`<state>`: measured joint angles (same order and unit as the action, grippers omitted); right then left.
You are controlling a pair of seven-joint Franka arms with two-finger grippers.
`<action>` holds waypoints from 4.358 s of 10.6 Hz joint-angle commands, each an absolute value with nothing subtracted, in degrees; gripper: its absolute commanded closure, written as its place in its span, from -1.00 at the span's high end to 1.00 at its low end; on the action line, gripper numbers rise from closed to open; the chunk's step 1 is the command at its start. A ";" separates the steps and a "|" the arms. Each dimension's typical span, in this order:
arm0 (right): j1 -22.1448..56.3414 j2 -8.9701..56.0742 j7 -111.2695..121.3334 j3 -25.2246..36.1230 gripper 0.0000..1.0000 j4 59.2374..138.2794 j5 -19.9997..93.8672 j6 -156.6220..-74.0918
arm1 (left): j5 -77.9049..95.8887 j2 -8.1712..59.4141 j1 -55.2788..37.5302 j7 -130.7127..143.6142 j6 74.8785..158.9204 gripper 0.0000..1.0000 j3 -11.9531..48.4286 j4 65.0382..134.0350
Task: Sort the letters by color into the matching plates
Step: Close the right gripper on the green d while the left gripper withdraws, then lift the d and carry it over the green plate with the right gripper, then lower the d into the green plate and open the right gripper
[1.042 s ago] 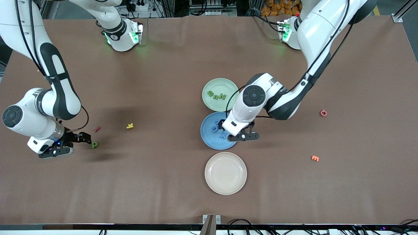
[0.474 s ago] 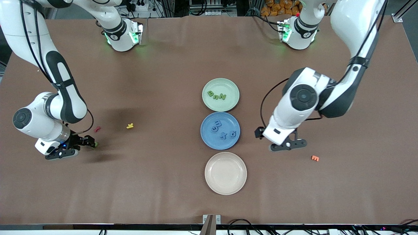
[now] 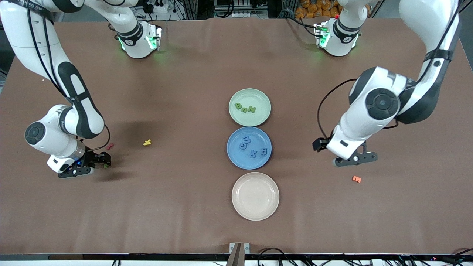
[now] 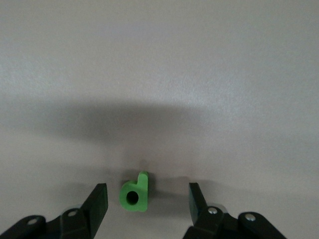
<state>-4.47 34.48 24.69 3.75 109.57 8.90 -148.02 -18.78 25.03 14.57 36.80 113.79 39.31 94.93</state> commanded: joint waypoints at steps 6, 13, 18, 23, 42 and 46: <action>-2.99 34.01 25.49 3.87 0.29 111.97 10.28 -149.24 | -2.91 4.86 5.73 18.13 113.91 1.00 20.42 111.34; -2.02 33.58 25.49 3.96 -1.00 113.47 10.20 -152.58 | -0.27 -3.86 -0.61 14.34 104.62 1.00 8.81 106.02; -1.06 30.85 22.96 4.75 -1.00 107.51 10.28 -139.78 | 2.20 -5.80 -1.66 8.70 98.79 1.00 4.67 98.54; 2.63 30.41 11.99 4.75 -1.00 102.33 10.20 -133.01 | -1.23 -1.68 -3.60 6.34 98.88 1.00 3.08 93.88; 28.47 27.42 -53.58 -8.68 -1.00 99.15 10.11 -128.48 | 0.70 2.99 -2.64 6.59 87.97 1.00 4.57 84.20; 34.52 28.21 -64.15 -12.22 -1.00 98.44 9.32 -134.03 | 0.70 2.90 -1.50 6.77 92.54 1.00 4.48 84.81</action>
<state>30.91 28.01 -59.27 -11.88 98.95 9.78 -132.53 0.23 2.48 -2.26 5.98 91.07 4.36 85.69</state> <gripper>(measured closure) 0.731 0.000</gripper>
